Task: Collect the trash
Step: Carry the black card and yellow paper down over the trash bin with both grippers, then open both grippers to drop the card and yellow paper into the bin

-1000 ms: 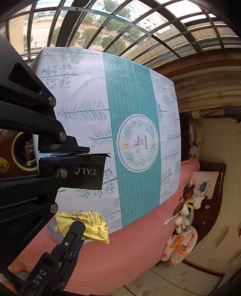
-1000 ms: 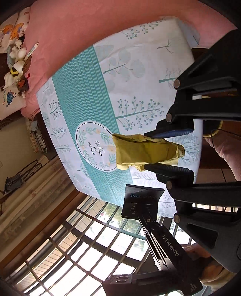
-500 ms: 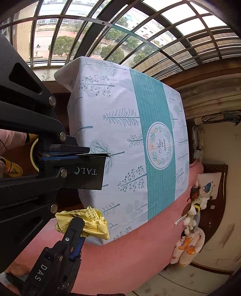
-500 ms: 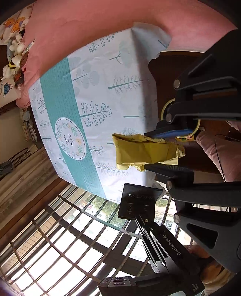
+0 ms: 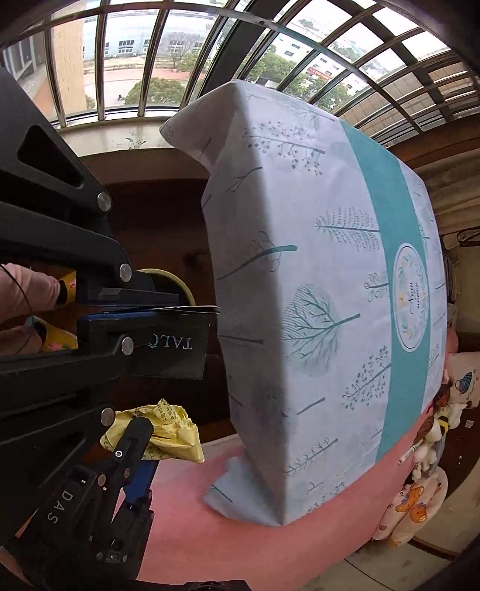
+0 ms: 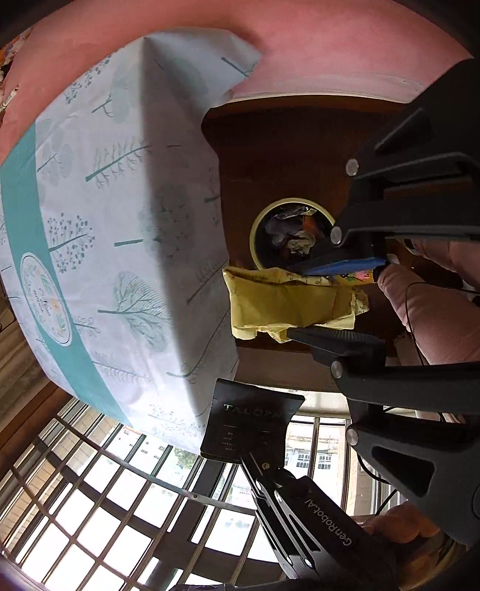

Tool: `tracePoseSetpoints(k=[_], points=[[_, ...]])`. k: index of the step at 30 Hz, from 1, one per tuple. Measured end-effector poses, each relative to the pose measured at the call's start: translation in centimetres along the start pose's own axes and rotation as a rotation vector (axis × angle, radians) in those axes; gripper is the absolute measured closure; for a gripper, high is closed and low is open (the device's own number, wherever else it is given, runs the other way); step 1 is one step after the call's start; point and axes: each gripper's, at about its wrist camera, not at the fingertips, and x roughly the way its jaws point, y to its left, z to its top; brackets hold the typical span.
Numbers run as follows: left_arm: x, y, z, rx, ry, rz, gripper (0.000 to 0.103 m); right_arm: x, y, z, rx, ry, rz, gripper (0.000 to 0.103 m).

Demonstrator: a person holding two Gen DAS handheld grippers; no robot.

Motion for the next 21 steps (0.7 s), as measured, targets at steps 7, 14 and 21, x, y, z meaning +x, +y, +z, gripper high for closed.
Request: tracePoseSetpoints(k=[7, 14, 21], points=[[10.4, 1.2, -2.8, -0.04, 0.074, -0.021, 0.101, 9.9, -3.6, -2.6, 0.026, 0.06, -0.088, 0.08], [20.2, 2.5, -4.0, -0.056, 0.122, -0.028, 0.101, 19.6, -8.7, -3.6, 0.136, 0.107, -0.108, 0.078], [26.5, 3.6, -5.4, -0.031, 0.149, -0.033, 0.057, 26.9, -12.0, -3.9, 0.162, 0.141, -0.14, 0.061]])
